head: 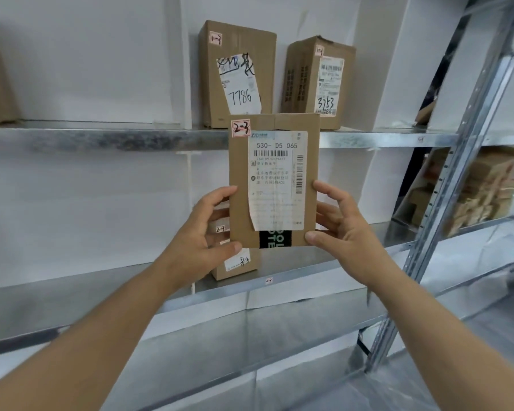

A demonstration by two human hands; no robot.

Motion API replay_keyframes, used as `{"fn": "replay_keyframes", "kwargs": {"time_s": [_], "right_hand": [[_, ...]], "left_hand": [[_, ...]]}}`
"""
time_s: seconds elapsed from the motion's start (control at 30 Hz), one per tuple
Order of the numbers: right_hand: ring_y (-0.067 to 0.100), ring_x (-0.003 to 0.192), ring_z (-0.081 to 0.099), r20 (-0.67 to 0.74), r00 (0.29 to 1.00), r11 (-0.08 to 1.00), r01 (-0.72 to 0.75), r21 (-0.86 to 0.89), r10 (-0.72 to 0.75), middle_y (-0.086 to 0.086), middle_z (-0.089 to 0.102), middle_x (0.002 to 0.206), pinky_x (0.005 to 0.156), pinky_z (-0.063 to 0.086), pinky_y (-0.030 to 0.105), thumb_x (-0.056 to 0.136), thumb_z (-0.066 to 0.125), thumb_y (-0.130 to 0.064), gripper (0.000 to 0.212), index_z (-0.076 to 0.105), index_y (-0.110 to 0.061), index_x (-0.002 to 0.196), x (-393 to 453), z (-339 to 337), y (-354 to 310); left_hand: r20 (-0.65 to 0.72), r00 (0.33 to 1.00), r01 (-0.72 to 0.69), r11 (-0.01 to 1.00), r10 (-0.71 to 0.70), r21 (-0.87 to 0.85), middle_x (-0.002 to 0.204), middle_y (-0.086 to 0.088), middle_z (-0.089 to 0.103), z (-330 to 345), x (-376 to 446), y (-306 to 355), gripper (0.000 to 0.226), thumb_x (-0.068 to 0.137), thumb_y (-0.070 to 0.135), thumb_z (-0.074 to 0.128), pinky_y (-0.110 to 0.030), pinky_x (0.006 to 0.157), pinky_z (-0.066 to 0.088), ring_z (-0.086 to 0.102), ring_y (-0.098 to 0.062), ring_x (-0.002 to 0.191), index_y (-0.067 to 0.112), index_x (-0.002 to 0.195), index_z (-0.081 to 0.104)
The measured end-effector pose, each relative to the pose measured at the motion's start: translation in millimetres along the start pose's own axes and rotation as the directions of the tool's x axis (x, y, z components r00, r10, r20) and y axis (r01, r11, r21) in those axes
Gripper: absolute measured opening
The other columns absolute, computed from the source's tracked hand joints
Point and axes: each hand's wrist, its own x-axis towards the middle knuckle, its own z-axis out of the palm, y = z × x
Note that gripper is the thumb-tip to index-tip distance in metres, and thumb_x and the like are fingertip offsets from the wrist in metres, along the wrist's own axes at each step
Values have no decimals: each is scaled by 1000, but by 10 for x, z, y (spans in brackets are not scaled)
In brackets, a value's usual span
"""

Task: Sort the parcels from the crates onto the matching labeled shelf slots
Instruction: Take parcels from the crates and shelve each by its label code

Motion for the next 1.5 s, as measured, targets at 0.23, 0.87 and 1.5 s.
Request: {"fn": "replay_keyframes", "kwargs": {"time_s": [0.23,0.87,1.5], "right_hand": [[11,125,51,76,997,999,-6,48,2,-4,54,134,98,49,37,86,58,9,71,36,-46,125,102,-963,526],[9,122,53,236,970,989,-91,117,61,-5,57,129,94,51,26,85,57,13,76,37,-52,120,635,-1614,1894],[9,121,53,225,974,999,-20,45,9,-3,55,133,95,51,37,83,57,12,75,35,-48,122,883,-1360,3067]], "left_hand": [[-56,996,66,997,-63,45,126,36,42,915,444,-112,78,72,9,67,-23,87,52,45,0,124,61,122,36],[-228,944,263,962,-240,75,121,40,40,1869,945,-961,76,70,5,65,-21,78,53,42,-3,122,51,121,31],[-241,954,237,943,-180,234,142,5,30,1966,1024,-2086,77,81,-9,65,-18,83,50,39,-11,131,44,123,28]]}}
